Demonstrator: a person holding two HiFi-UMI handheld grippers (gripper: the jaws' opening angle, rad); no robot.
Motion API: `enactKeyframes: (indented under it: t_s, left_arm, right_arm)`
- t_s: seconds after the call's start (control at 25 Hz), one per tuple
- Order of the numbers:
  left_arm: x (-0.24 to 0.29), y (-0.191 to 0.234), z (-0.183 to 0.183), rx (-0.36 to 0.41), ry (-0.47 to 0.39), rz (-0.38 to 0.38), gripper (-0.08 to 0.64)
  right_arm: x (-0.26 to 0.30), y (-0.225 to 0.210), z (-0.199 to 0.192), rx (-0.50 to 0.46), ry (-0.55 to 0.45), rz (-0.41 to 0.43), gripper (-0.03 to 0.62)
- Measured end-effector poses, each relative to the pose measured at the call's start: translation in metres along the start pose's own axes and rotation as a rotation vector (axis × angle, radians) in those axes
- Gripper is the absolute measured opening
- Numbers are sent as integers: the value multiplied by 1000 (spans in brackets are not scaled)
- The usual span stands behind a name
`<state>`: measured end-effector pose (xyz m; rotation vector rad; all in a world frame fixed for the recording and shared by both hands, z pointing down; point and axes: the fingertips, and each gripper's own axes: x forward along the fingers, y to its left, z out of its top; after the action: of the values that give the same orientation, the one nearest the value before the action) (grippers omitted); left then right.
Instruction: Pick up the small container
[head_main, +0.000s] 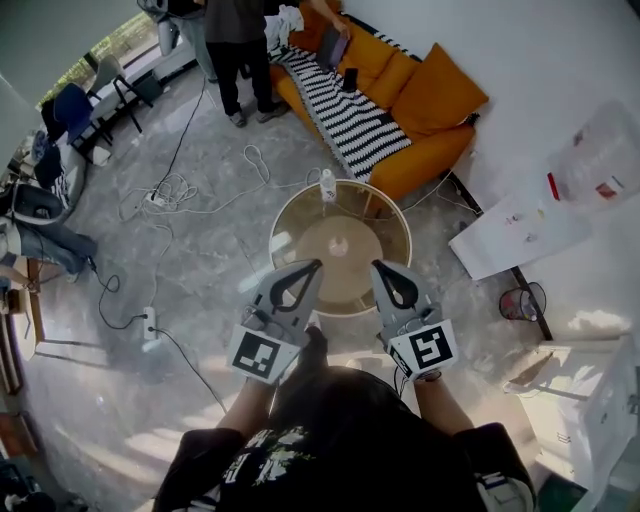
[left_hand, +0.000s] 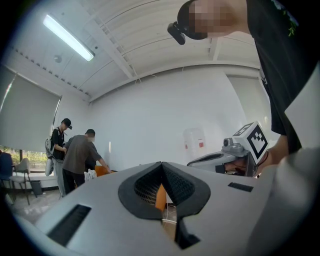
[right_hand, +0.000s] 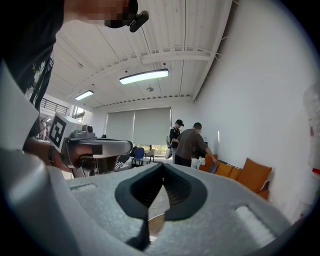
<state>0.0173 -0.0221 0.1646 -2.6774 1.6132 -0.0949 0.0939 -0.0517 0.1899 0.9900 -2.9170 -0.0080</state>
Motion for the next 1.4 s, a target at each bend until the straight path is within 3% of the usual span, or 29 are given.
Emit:
enactKeyframes:
  t_s: [0.48,0.88,1.16,1.4]
  left_arm:
    - [51,79,5,23,-15,-98,14]
    - [60,152,4,37,-43,-148,14]
    - [77,167,-6,66,-48,-193,14]
    - [87,170,-16,82,-30,-182,14]
  right_arm:
    - [82,-35,7,5,-7,-98,-5]
    - [146,-26,22,-51,-58,-153,-5]
    - [156,-36,21,-73,-95,-213,-5]
    - [158,-50,15,-75,-102,-221,-5]
